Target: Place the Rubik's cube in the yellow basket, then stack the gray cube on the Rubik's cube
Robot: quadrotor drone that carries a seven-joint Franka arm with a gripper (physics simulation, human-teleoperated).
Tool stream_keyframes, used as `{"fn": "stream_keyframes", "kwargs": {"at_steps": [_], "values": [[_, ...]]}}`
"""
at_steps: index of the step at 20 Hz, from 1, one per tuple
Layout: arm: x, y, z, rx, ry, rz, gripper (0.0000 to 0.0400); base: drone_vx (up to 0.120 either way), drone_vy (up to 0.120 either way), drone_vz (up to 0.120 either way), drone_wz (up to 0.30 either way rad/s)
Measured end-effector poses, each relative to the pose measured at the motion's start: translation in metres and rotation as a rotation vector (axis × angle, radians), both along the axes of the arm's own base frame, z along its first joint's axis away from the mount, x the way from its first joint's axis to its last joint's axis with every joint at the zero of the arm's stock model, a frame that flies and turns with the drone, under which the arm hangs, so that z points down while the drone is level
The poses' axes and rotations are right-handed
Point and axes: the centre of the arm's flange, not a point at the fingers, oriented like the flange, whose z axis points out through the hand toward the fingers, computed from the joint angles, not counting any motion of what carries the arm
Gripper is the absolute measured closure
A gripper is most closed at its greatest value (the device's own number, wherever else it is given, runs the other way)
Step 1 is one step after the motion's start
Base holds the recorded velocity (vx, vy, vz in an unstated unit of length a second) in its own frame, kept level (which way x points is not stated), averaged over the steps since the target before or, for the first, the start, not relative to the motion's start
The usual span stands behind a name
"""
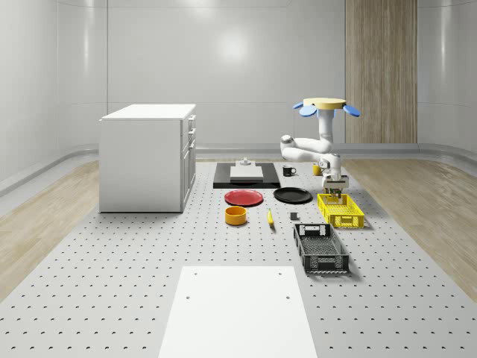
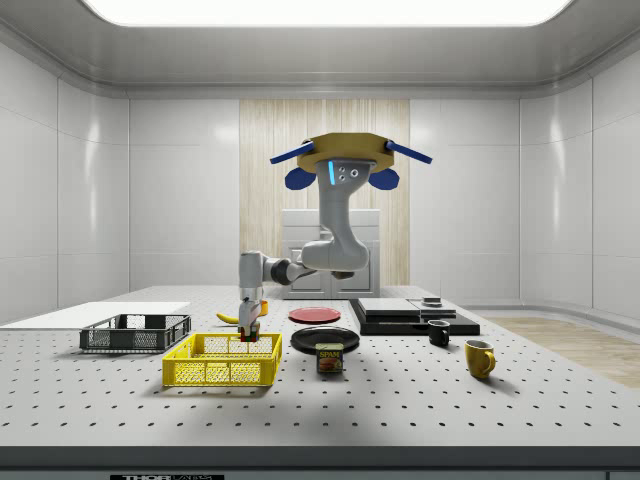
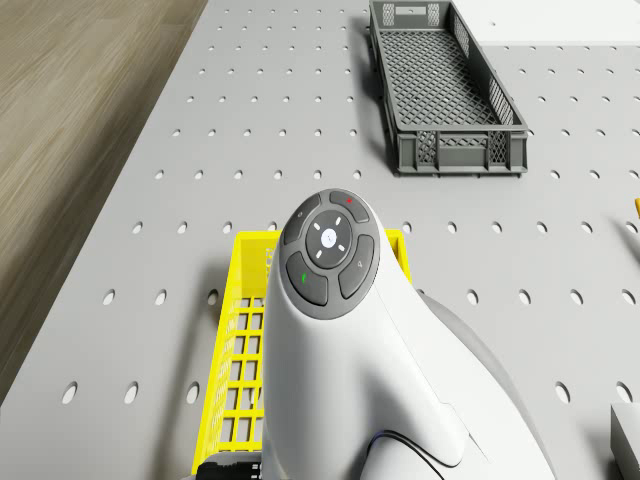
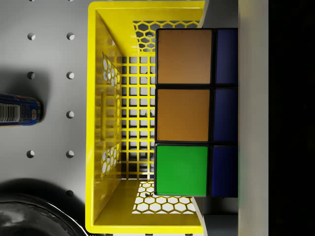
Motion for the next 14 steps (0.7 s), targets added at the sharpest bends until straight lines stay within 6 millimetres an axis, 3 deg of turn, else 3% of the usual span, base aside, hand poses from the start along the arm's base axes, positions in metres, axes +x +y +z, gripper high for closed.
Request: {"fn": "stream_keyframes", "kwargs": {"at_steps": [2, 4, 14], "values": [[0.0, 0.0, 0.0, 0.0, 0.0, 0.0, 0.0079, 0.12, 0.0, -0.12, 0.0], [0.0, 0.0, 0.0, 0.0, 0.0, 0.0, 0.0079, 0.08, 0.0, 0.0, 0.0], [0.0, 0.0, 0.03, 0.0, 0.0, 0.0, 0.0079, 0.0, 0.0, 0.0, 0.0]]}}
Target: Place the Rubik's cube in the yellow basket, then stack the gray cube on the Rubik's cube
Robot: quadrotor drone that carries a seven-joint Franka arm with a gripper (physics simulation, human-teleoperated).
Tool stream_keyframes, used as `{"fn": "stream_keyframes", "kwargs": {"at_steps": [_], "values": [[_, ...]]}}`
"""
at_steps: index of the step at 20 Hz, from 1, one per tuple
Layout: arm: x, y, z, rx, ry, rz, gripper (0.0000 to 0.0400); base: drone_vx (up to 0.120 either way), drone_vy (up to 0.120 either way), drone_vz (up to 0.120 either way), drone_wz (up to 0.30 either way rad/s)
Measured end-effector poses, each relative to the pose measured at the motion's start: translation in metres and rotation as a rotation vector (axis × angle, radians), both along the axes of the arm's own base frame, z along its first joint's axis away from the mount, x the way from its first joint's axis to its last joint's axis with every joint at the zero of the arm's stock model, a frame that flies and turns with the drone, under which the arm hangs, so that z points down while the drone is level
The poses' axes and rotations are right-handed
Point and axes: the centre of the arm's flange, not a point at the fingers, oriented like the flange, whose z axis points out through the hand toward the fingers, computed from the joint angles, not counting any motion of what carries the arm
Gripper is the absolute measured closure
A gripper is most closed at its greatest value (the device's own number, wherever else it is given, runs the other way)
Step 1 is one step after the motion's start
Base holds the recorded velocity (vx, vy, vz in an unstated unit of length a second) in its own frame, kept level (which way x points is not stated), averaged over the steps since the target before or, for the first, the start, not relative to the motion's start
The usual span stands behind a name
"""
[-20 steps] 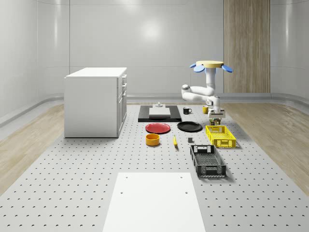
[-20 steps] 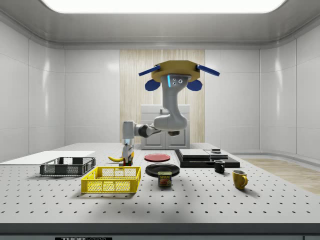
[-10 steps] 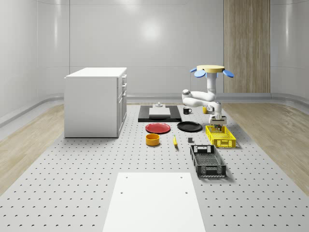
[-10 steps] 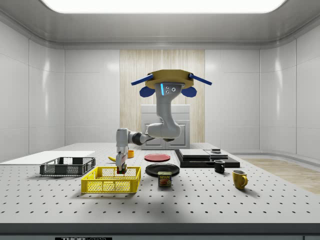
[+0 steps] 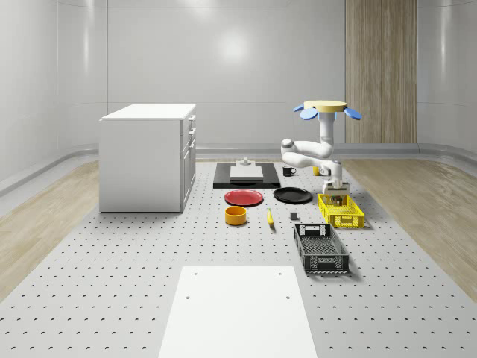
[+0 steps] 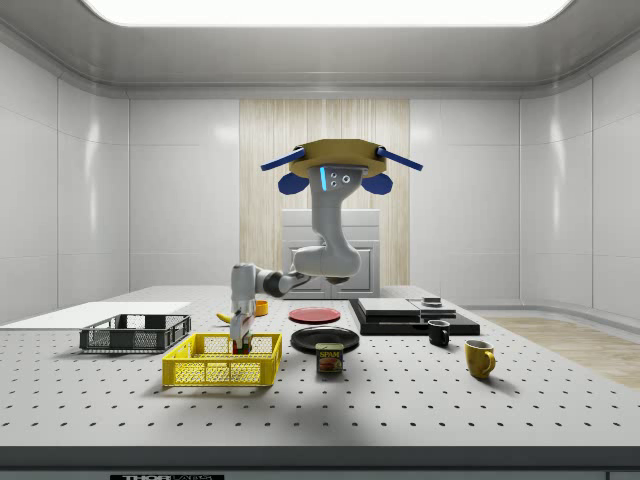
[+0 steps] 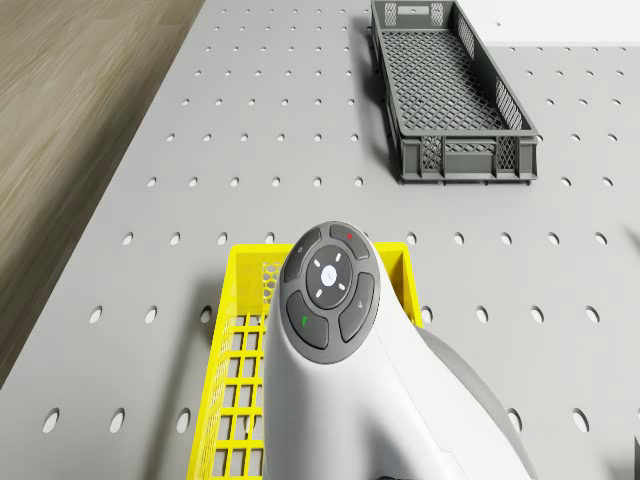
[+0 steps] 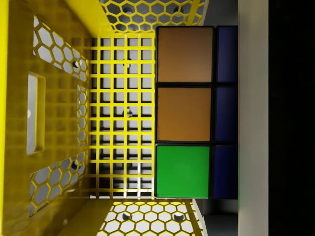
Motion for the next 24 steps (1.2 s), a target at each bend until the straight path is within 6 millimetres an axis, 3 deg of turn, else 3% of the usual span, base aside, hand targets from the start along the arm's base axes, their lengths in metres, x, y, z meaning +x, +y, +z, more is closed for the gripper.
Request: {"fn": "stream_keyframes", "kwargs": {"at_steps": [10, 13, 18, 24], "values": [[0.0, 0.0, 0.035, 0.0, 0.0, 0.0, 0.0079, 0.0, 0.0, 0.0, 0.0], [0.0, 0.0, 0.037, -0.002, 0.0, -0.006, 0.0036, 0.0, 0.0, 0.013, 0.0], [0.0, 0.0, 0.036, -0.004, 0.001, -0.002, 0.001, 0.016, 0.0, 0.12, 0.0], [0.0, 0.0, 0.036, -0.005, 0.002, -0.001, 0.0002, 0.12, -0.12, 0.12, 0.0]]}}
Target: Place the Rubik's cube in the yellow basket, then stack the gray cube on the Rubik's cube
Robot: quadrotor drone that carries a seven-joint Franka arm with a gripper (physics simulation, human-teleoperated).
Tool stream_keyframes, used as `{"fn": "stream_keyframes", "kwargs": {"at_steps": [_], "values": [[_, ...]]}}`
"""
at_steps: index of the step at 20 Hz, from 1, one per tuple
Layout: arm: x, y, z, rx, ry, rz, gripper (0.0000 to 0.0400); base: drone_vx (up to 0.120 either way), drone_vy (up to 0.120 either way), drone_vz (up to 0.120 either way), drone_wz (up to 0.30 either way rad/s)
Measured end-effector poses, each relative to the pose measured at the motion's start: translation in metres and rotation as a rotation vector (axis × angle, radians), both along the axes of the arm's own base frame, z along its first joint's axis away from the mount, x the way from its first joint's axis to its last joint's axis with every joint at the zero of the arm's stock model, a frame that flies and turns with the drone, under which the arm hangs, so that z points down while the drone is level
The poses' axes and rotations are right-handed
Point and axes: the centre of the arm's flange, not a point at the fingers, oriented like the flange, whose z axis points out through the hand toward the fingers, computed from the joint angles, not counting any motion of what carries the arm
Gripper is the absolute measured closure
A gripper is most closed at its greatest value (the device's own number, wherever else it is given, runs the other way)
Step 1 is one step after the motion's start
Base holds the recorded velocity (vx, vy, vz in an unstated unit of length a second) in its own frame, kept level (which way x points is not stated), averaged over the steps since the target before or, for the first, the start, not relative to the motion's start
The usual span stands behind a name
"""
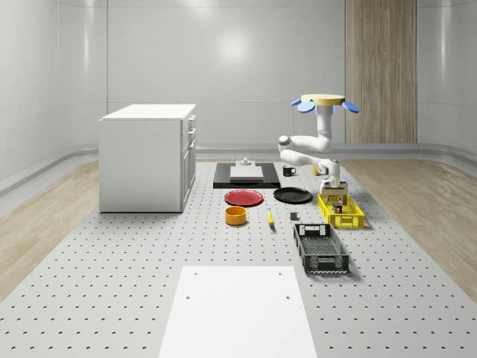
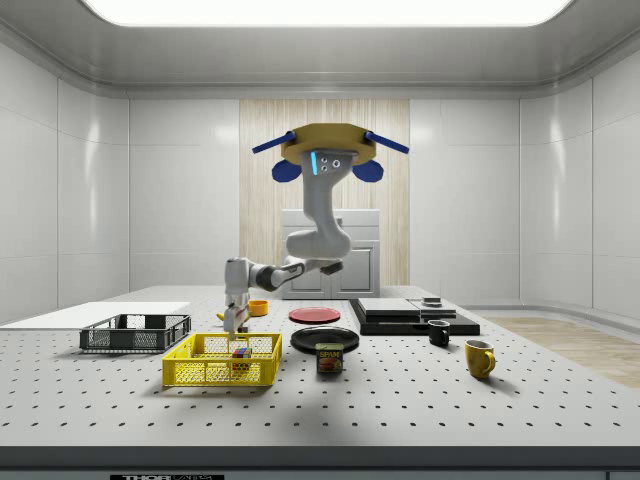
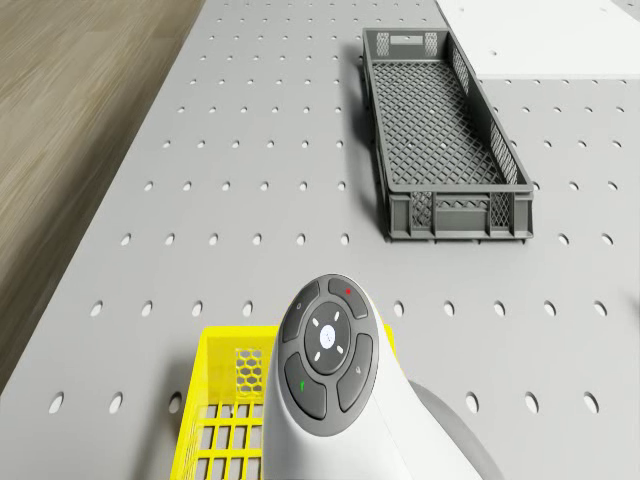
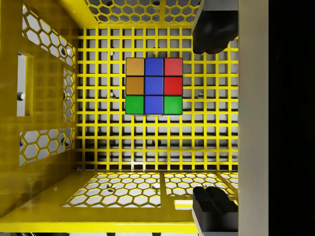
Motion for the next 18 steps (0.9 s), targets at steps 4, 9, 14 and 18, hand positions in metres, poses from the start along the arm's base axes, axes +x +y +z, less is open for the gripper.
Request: {"fn": "stream_keyframes", "kwargs": {"at_steps": [4, 9, 14, 18], "values": [[0.0, 0.0, -0.0001, 0.0, 0.0, 0.0, 0.0001, 0.08, -0.12, 0.03, 0.0], [0.0, 0.0, -0.0001, 0.0, 0.0, 0.001, 0.0, 0.0, -0.12, 0.0, 0.0], [0.0, 0.0, -0.0001, 0.0, 0.0, 0.001, 0.0, 0.0, -0.12, 0.0, 0.0], [0.0, 0.0, -0.0001, 0.0, 0.0, 0.001, 0.0, 0.0, -0.12, 0.0, 0.0]]}}
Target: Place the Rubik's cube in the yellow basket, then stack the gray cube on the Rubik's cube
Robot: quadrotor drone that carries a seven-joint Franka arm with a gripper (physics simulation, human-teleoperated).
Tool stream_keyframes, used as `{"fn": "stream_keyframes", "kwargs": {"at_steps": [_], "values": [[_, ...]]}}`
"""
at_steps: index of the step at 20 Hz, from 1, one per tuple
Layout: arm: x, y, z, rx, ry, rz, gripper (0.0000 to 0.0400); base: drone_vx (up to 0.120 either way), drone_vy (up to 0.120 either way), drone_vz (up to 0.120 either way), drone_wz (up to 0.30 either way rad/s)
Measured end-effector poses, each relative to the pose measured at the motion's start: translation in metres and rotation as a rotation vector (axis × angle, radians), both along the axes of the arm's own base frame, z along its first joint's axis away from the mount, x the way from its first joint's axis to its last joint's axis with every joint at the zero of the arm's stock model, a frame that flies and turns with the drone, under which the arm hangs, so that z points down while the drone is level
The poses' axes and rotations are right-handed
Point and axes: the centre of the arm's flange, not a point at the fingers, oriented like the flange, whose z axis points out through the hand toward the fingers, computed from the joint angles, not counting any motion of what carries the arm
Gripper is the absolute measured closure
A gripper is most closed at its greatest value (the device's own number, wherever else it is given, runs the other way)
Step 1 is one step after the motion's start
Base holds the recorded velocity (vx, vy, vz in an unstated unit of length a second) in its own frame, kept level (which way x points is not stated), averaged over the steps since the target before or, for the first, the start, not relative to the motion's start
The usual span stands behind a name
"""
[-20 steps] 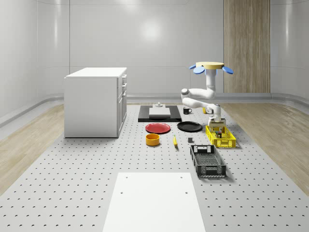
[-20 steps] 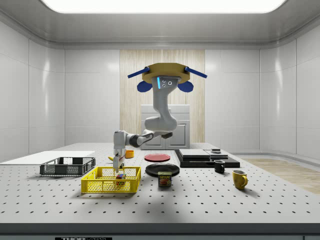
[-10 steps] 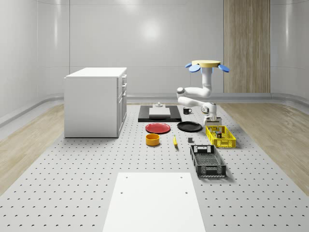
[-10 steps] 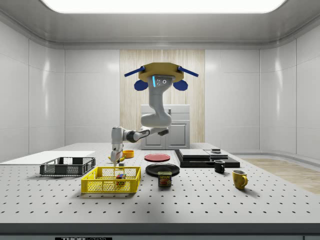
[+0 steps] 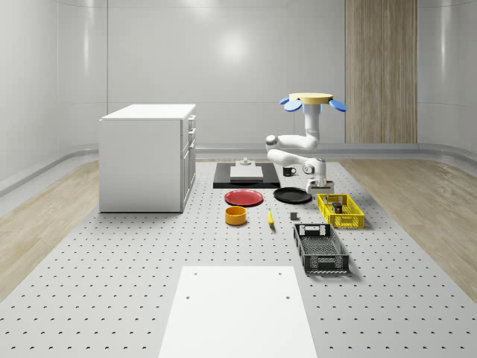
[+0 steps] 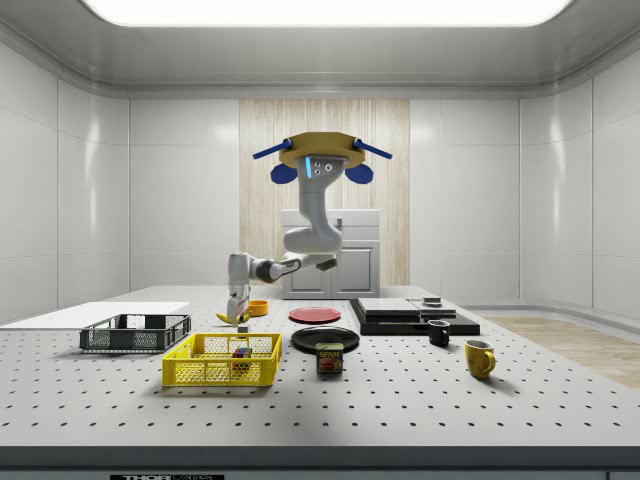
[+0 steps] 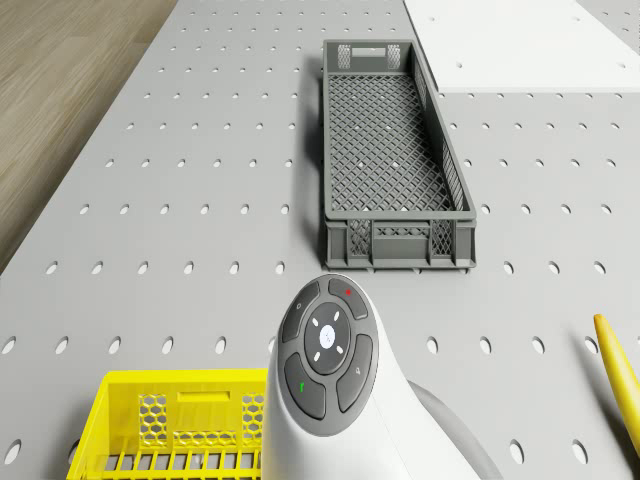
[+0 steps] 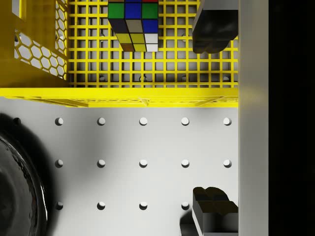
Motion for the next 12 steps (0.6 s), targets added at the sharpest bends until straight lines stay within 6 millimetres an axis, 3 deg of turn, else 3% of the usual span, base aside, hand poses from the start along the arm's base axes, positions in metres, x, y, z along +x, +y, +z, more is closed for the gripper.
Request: {"fn": "stream_keyframes", "kwargs": {"at_steps": [5, 9, 12], "values": [[0.0, 0.0, 0.0, 0.0, 0.0, 0.0, 0.0, 0.008, -0.12, 0.0, 0.0], [0.0, 0.0, 0.0, 0.0, 0.0, 0.0, 0.0, 0.12, -0.12, 0.0, 0.0], [0.0, 0.0, 0.0, 0.0, 0.0, 0.0, 0.0, 0.013, -0.12, 0.0, 0.0]]}}
